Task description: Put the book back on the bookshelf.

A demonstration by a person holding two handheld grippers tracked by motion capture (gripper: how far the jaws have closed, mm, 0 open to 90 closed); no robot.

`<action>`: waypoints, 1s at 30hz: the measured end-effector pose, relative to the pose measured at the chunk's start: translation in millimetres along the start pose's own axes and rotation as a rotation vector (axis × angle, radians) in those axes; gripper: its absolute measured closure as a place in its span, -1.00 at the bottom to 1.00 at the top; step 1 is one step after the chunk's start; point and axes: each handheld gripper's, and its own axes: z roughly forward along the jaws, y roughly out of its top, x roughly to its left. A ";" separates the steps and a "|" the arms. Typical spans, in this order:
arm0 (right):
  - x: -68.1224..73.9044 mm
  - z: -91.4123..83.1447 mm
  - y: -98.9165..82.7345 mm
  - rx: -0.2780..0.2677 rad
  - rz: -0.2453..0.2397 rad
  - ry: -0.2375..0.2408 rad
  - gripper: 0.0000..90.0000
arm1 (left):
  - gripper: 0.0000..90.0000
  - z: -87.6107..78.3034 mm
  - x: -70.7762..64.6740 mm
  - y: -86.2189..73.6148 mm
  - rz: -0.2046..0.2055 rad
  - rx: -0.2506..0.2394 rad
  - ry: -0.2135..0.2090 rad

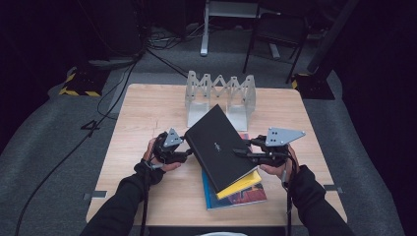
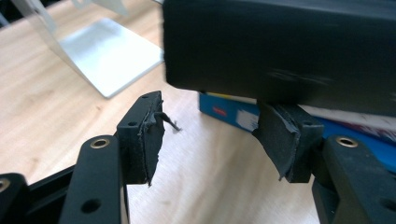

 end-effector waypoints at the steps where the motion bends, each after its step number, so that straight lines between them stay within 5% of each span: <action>1: 2.5 -1.4 1.0 -0.004 -0.015 -0.004 0.38 | -0.05 -0.6 0.5 0.1 -0.007 -0.015 0.001; 6: 11.9 -9.2 7.9 -0.037 -0.098 -0.017 0.39 | 0.06 -11.0 -1.5 6.5 0.025 -0.088 0.020; 11: 21.0 -14.2 19.8 -0.039 -0.186 -0.012 0.46 | 0.22 -33.6 7.4 28.4 -0.011 -0.250 0.028; 16: 22.7 -13.1 19.5 -0.032 -0.201 0.008 0.49 | 0.25 -41.3 10.5 44.2 0.004 -0.310 0.021; 27: 42.6 -21.2 2.2 -0.022 -0.259 0.008 0.58 | 0.30 -53.8 -2.4 58.9 0.080 -0.338 -0.018; 30: 47.7 -24.8 -5.6 -0.032 -0.252 0.008 0.62 | 0.14 -61.5 -6.0 62.3 0.080 -0.327 -0.015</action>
